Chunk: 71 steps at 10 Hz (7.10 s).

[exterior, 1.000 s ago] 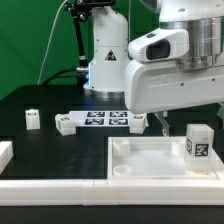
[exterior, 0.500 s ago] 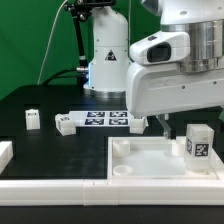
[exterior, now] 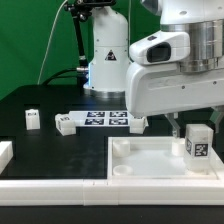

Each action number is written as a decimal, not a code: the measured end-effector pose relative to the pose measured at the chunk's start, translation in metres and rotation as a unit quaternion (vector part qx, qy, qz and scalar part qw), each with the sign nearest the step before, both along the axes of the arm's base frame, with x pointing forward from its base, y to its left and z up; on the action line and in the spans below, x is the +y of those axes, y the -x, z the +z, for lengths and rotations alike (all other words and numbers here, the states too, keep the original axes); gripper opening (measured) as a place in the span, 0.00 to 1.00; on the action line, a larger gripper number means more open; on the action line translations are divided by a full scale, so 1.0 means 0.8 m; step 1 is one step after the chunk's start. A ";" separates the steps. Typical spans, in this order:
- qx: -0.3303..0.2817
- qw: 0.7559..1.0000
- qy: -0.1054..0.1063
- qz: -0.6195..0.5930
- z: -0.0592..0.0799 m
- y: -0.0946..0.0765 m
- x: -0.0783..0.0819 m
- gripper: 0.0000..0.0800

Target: Assemble one leg

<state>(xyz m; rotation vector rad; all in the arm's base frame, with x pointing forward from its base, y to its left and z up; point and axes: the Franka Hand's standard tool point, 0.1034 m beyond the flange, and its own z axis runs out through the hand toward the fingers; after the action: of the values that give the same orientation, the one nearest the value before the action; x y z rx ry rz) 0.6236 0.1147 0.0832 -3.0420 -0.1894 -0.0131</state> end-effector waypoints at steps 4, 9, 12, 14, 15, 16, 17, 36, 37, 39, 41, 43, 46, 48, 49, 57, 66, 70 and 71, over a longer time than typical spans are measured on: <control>0.002 1.000 -0.001 -0.021 0.000 0.000 0.000 0.36; 0.016 0.931 -0.018 -0.363 -0.002 0.002 0.010 0.36; 0.032 0.867 -0.016 -0.498 -0.002 0.001 0.015 0.36; 0.032 0.877 -0.015 -0.479 -0.002 0.001 0.014 0.36; 0.041 0.901 -0.003 -0.431 0.002 0.003 0.014 0.56; 0.038 0.921 0.009 -0.388 0.004 0.002 0.018 0.72; 0.033 0.942 0.012 -0.334 0.004 0.002 0.019 0.72; 0.010 0.999 0.023 -0.023 -0.002 0.002 0.003 0.37; 0.017 0.994 0.020 -0.103 -0.003 0.003 0.004 0.37; 0.022 0.981 0.020 -0.194 -0.005 0.005 0.008 0.37; 0.021 0.949 0.014 -0.314 -0.006 0.005 0.013 0.37; 0.024 0.907 0.006 -0.419 -0.006 0.004 0.017 0.37; 0.035 0.865 -0.002 -0.500 -0.007 0.005 0.020 0.37; 0.033 0.883 -0.001 -0.469 -0.007 0.005 0.020 0.70; 0.032 0.894 0.001 -0.447 -0.006 0.003 0.019 0.70; -0.018 0.999 0.039 0.029 -0.013 -0.003 0.000 0.81; -0.017 0.993 0.044 0.110 -0.014 -0.001 -0.002 0.36; -0.003 0.995 0.037 -0.088 -0.016 0.003 0.007 0.36; 0.001 0.988 0.036 -0.151 -0.017 0.004 0.009 0.36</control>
Offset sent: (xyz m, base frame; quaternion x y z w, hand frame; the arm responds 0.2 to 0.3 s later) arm 0.0000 0.0000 0.0000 0.0000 0.0000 0.0000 1.0000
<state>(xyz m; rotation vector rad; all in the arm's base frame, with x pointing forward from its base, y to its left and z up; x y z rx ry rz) 0.6203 0.1215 0.0693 -3.1089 0.2782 -0.0259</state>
